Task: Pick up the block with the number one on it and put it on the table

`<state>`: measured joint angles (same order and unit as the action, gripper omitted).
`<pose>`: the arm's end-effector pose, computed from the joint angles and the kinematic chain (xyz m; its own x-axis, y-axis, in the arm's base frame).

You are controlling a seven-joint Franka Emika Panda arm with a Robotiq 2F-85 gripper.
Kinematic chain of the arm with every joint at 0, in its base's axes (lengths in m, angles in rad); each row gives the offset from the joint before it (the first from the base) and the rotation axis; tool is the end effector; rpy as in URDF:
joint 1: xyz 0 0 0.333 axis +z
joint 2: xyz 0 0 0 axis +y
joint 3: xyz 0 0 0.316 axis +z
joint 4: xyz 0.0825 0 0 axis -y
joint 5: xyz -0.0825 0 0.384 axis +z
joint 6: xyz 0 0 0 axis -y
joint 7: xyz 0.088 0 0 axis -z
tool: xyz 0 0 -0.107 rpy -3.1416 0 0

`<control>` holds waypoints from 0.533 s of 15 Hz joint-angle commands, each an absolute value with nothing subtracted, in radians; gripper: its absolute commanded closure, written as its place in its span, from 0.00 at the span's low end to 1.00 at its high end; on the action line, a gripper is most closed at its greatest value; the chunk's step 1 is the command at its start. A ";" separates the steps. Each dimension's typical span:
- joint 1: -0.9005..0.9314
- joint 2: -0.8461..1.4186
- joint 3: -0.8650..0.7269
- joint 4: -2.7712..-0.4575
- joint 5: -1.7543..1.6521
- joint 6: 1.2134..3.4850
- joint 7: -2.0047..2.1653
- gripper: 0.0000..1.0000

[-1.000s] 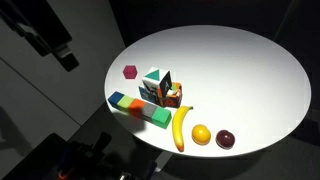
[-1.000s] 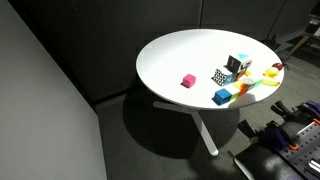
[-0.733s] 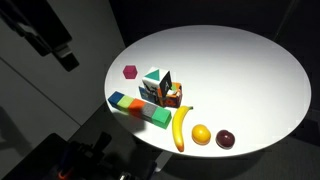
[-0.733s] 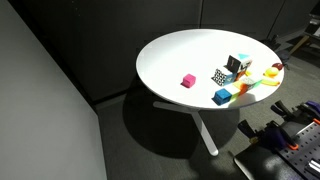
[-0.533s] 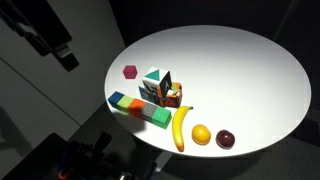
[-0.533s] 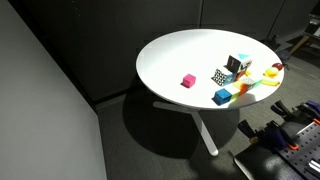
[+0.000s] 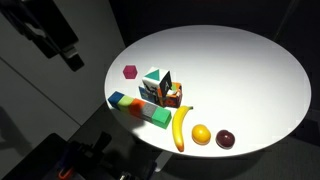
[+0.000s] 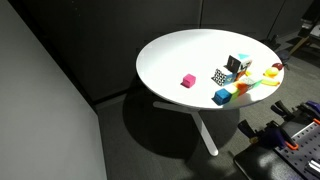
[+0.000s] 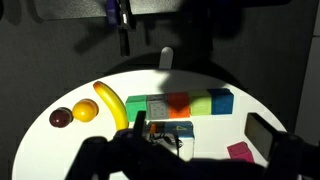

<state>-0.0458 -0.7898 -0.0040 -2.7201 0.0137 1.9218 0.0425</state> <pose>0.3089 -0.0144 0.4484 0.9954 -0.0956 -0.0092 -0.0958 -0.9953 -0.0153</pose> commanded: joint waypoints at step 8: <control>-0.040 -0.550 0.064 -2.638 -0.006 2.095 0.109 0.00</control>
<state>-0.0430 -0.6370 0.0539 -2.6876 0.0118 2.0574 0.0731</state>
